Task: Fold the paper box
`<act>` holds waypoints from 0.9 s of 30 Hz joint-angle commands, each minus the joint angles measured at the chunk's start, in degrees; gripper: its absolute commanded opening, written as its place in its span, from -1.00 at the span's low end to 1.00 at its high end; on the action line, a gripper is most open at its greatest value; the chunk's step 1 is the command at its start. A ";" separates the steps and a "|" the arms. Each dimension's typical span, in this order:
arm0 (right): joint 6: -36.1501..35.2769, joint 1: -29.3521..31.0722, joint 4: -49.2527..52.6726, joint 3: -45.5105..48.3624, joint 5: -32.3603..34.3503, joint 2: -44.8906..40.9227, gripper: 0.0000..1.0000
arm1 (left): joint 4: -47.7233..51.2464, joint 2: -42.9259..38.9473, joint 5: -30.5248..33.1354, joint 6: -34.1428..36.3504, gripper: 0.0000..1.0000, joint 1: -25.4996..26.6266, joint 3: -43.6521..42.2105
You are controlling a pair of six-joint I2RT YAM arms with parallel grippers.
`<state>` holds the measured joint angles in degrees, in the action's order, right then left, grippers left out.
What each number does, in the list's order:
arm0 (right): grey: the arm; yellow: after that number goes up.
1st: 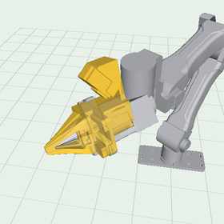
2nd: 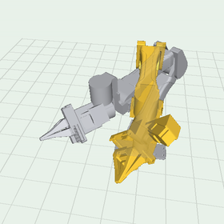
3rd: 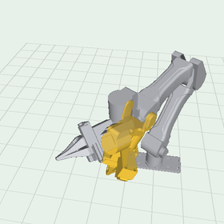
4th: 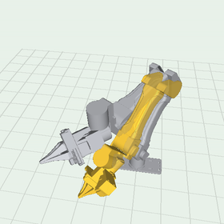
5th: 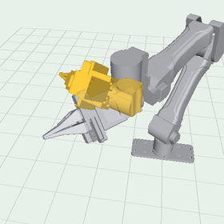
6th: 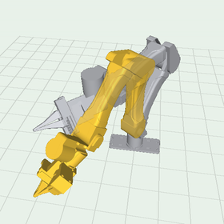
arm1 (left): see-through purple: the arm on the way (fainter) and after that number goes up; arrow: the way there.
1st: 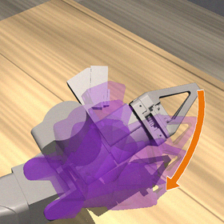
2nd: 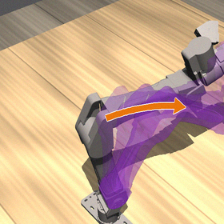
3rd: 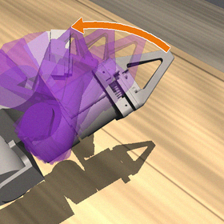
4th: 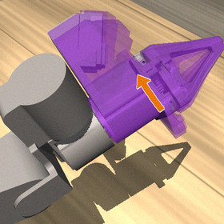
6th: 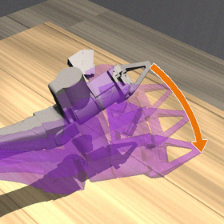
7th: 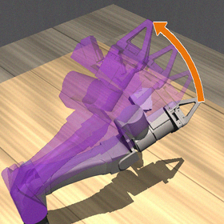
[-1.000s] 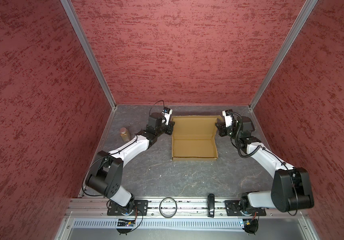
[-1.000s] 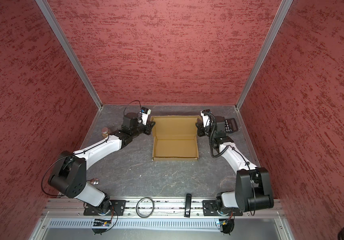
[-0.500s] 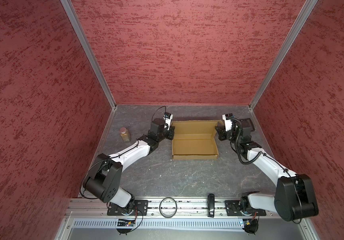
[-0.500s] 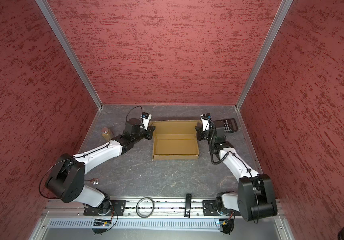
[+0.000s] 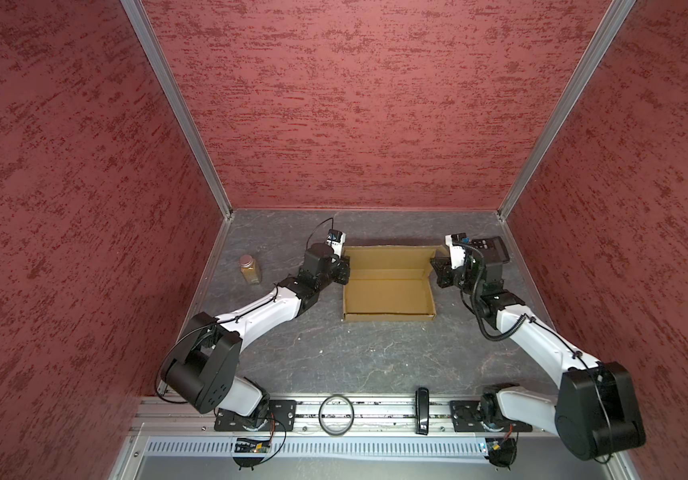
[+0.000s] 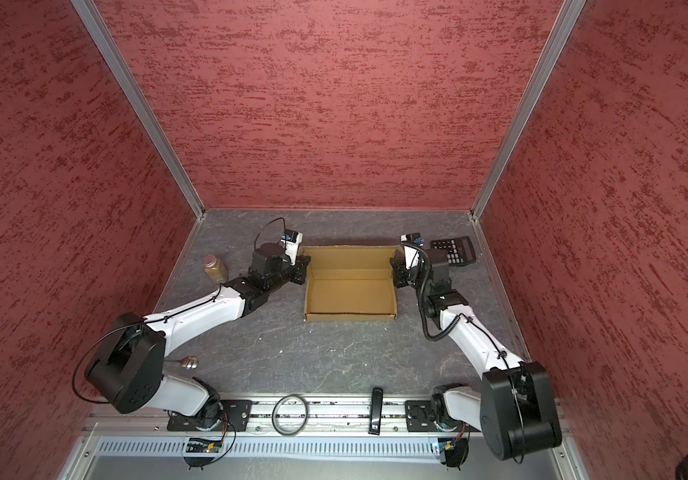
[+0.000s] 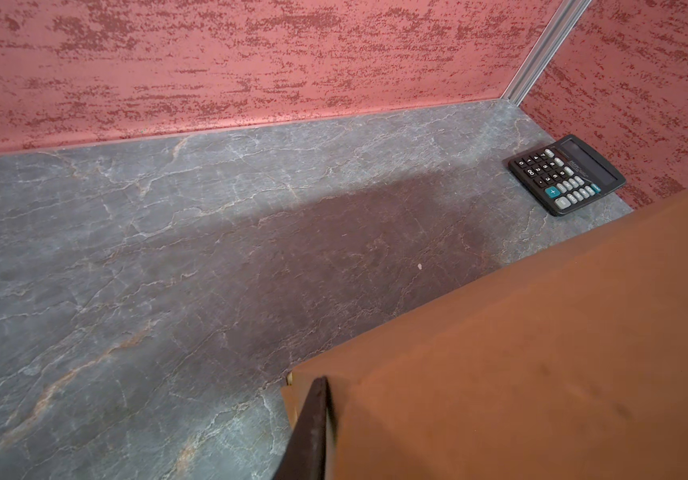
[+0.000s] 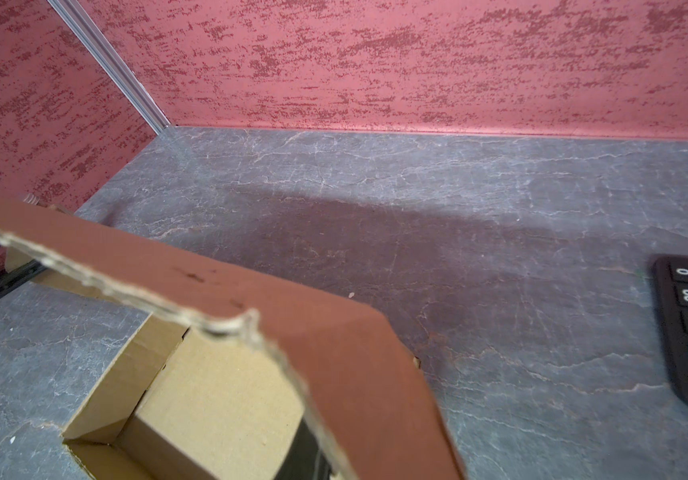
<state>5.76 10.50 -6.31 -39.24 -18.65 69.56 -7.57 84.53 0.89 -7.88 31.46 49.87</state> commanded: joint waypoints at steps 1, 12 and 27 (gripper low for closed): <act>0.85 2.07 -1.23 1.21 -2.88 -1.39 -0.74 | -0.11 -0.58 -1.81 -1.83 -0.70 2.25 -1.27; 1.84 2.65 -1.91 4.81 -2.57 -4.80 -0.70 | -1.41 -1.52 1.02 -3.48 -0.69 4.26 -4.44; 3.57 3.55 -1.21 10.60 -3.12 -12.34 -0.55 | -2.89 -3.16 5.49 -4.77 -0.69 7.62 -9.03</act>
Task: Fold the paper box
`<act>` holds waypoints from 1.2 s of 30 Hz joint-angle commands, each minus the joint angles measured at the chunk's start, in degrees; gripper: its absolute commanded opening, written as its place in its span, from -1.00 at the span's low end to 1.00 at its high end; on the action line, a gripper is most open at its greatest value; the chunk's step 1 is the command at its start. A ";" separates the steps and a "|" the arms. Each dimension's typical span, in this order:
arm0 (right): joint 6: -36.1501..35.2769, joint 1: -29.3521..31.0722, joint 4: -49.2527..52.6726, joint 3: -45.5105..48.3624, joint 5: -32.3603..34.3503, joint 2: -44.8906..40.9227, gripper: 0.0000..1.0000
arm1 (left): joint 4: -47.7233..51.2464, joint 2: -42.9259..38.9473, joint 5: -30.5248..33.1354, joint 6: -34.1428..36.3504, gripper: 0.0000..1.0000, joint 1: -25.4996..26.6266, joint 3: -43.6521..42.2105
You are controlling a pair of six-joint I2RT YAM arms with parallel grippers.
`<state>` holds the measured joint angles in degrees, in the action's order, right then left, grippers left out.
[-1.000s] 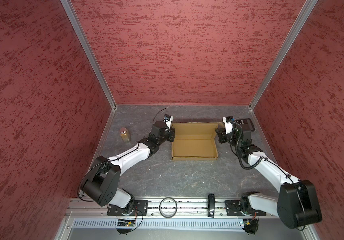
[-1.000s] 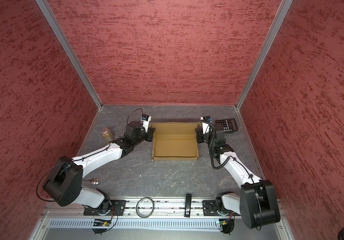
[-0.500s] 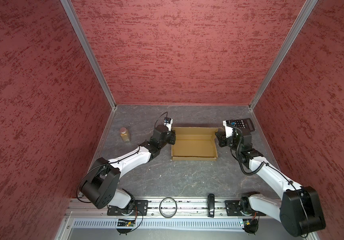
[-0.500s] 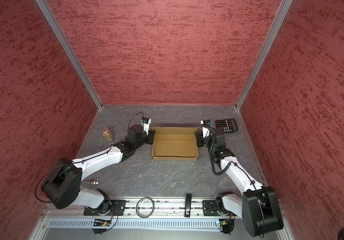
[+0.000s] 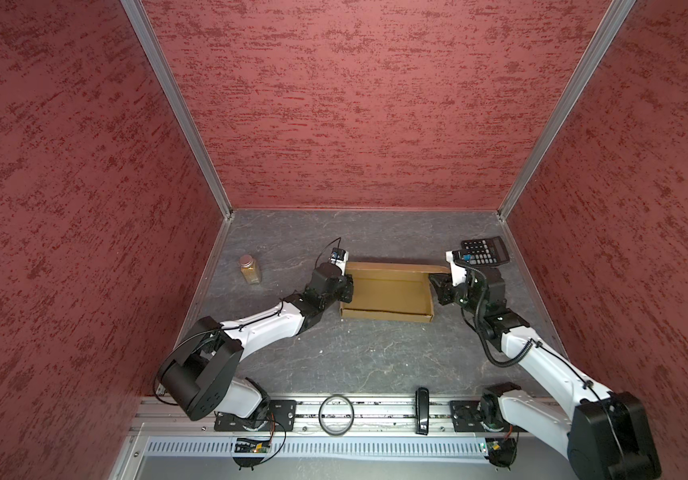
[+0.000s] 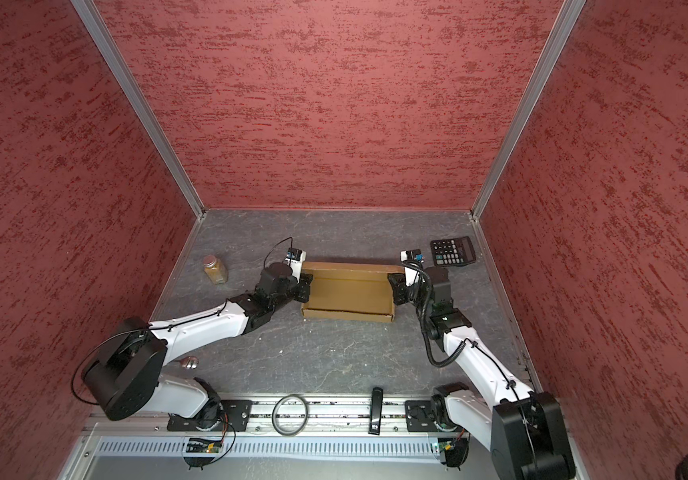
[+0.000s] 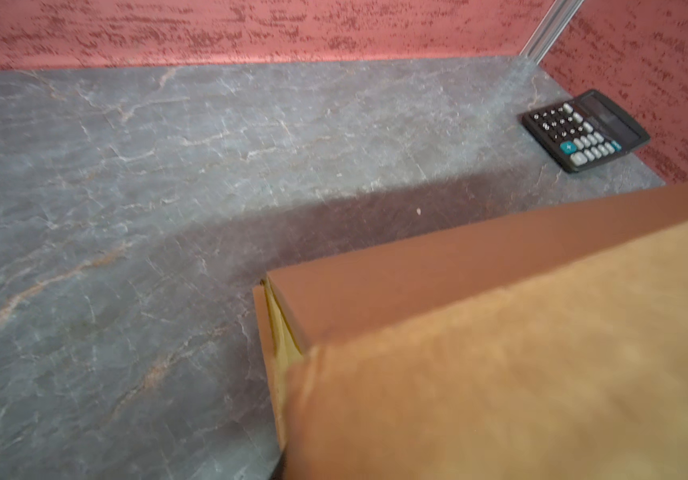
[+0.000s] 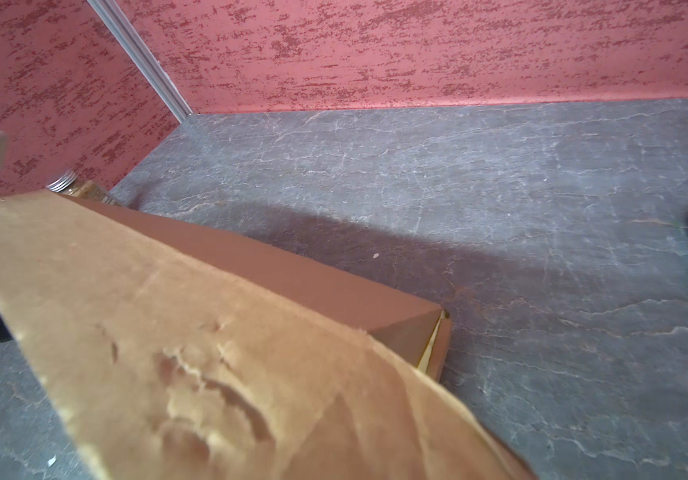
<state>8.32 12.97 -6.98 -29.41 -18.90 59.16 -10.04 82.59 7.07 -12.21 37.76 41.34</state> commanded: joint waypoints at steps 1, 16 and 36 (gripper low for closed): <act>1.16 1.09 -0.41 1.28 -2.99 -2.72 -0.51 | -0.42 -1.27 -0.28 -0.47 -0.69 1.50 -0.77; 4.59 1.26 5.32 6.00 -4.54 -13.56 -0.07 | -2.22 -2.08 4.99 -1.19 -0.71 2.66 -3.94; 12.60 1.25 9.46 10.42 -3.36 -28.19 0.20 | -2.51 0.07 8.22 -1.57 -0.75 3.12 -2.96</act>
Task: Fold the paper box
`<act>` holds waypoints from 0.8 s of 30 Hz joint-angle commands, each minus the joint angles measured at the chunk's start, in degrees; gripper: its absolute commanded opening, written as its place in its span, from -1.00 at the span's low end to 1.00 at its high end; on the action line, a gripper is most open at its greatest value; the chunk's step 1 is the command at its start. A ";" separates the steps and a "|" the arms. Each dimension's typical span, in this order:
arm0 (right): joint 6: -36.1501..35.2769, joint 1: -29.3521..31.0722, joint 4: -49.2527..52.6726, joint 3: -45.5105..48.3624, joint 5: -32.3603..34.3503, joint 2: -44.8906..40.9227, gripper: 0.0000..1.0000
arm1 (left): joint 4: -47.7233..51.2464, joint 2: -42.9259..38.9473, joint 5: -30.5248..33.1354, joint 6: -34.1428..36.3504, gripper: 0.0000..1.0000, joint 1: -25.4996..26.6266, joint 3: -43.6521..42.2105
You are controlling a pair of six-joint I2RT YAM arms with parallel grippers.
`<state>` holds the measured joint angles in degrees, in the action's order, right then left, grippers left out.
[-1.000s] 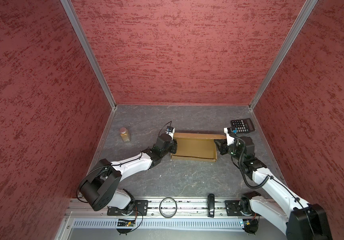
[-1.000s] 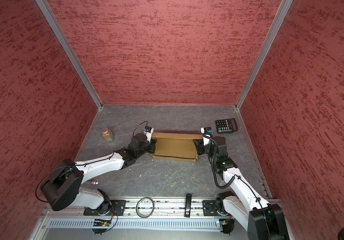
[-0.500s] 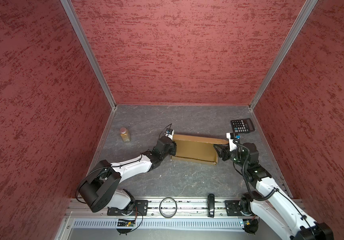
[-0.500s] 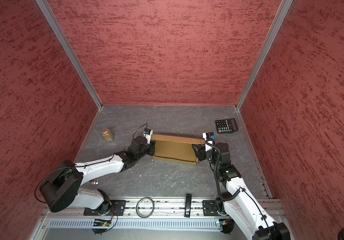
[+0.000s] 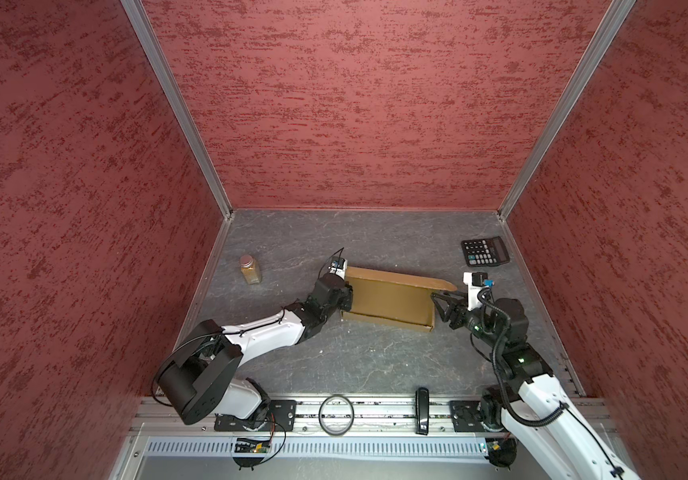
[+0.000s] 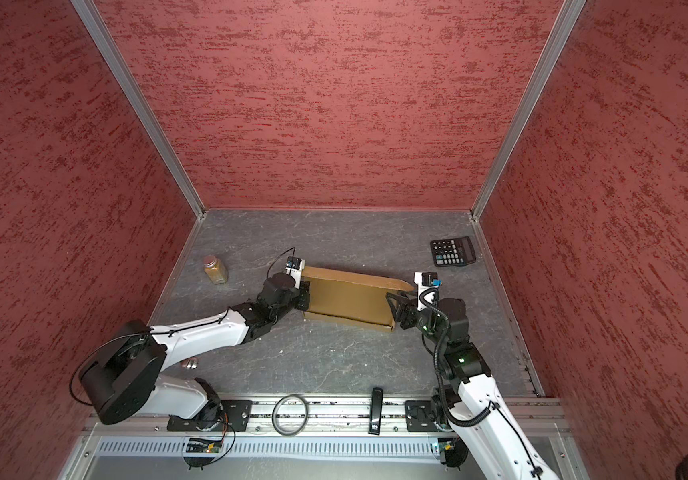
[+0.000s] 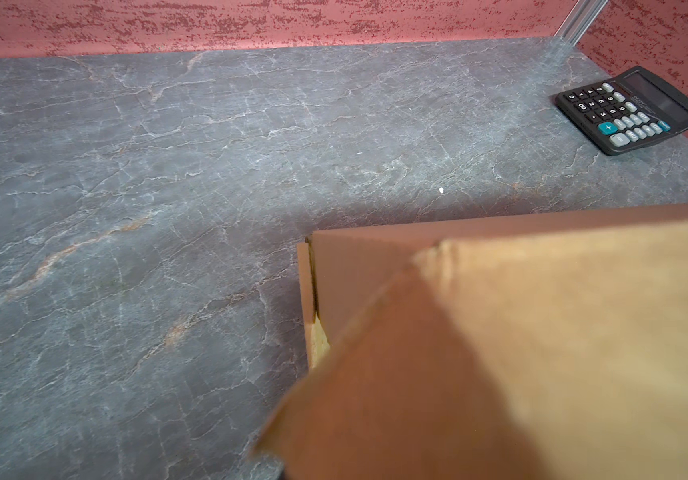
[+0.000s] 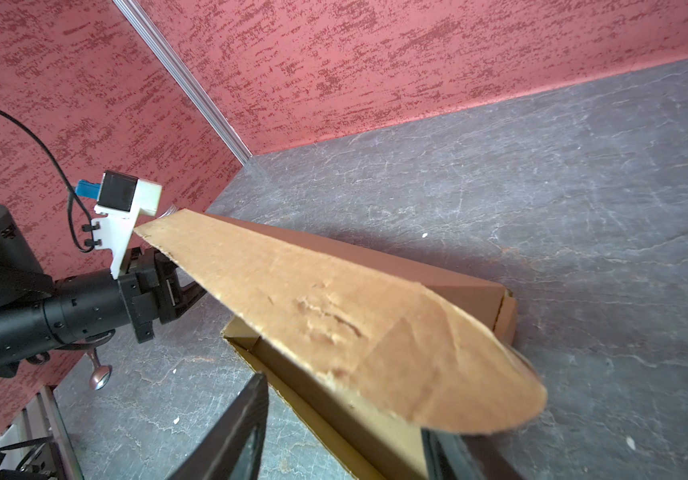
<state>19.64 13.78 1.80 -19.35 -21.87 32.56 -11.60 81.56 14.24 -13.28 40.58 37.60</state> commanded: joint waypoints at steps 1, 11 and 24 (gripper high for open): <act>1.12 0.45 0.89 0.37 -0.56 -2.02 0.21 | -0.97 1.38 1.04 -0.52 -0.75 0.31 0.80; -0.12 0.46 2.42 0.90 -0.56 -6.54 0.27 | -0.97 2.37 1.23 -0.61 -0.76 0.60 1.33; 0.67 0.45 2.84 -1.68 5.99 -9.32 0.19 | -1.57 3.56 1.67 -1.15 -0.77 0.73 1.04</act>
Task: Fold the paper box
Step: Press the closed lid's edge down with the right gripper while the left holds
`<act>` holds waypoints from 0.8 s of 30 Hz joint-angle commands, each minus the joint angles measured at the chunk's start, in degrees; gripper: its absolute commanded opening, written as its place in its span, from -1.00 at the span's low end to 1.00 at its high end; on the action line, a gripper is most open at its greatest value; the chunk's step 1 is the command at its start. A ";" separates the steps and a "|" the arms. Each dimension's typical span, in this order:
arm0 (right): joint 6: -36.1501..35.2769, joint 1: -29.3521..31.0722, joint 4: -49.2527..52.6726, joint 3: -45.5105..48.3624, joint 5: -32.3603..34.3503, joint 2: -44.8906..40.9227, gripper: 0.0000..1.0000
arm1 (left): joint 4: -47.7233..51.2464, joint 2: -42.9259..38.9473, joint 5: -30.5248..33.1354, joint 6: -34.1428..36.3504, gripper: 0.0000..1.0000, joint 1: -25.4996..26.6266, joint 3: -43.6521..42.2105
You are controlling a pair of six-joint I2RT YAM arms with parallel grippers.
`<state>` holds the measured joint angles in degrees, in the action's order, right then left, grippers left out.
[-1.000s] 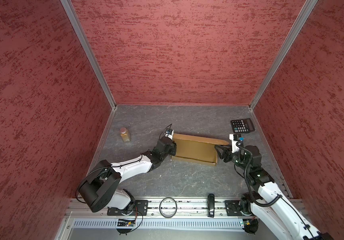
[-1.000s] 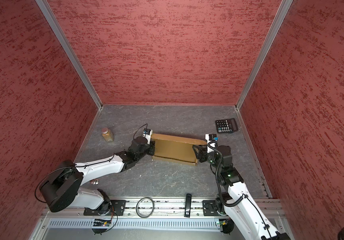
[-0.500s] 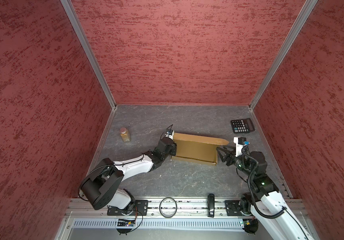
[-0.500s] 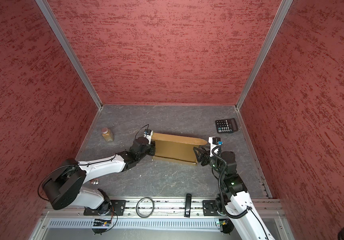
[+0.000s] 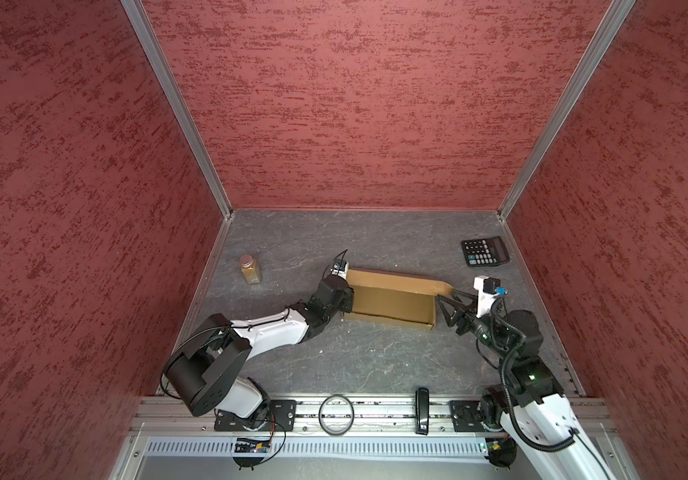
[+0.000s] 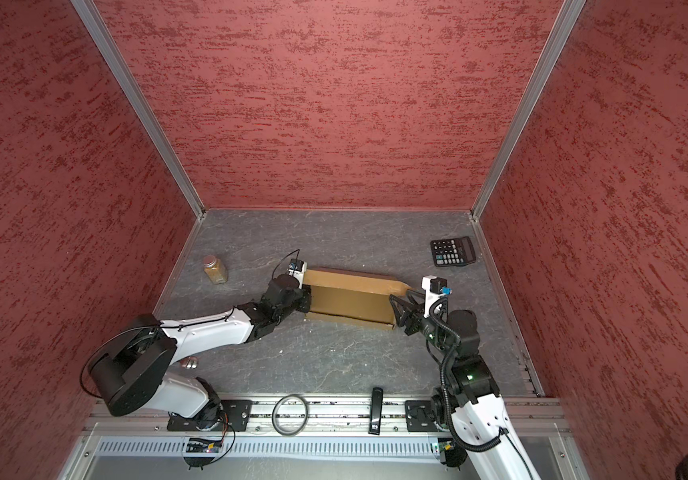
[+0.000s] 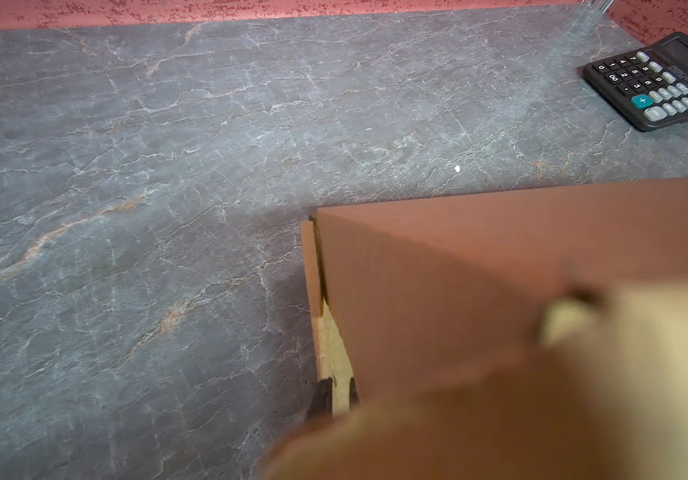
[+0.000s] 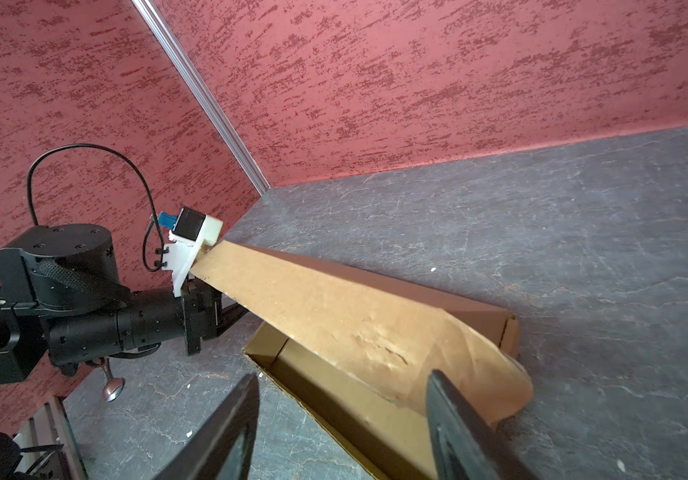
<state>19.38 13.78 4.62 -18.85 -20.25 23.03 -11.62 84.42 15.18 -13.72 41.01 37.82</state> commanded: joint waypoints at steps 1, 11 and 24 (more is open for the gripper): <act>0.93 0.45 -0.54 -3.15 5.38 1.04 0.12 | -1.65 0.66 0.73 -0.86 -0.77 0.29 0.60; 0.76 0.68 7.81 -23.68 3.58 26.40 -0.49 | -2.79 -0.48 -0.18 -0.96 -0.75 0.55 -0.55; 5.23 5.02 13.46 -27.09 4.19 31.67 -0.53 | -3.15 -2.42 -0.16 -0.92 -0.68 1.95 -1.65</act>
<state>23.16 17.26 15.25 -44.49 -17.17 53.89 -13.76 83.33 15.14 -14.66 42.50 36.86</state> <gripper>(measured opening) 0.235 0.158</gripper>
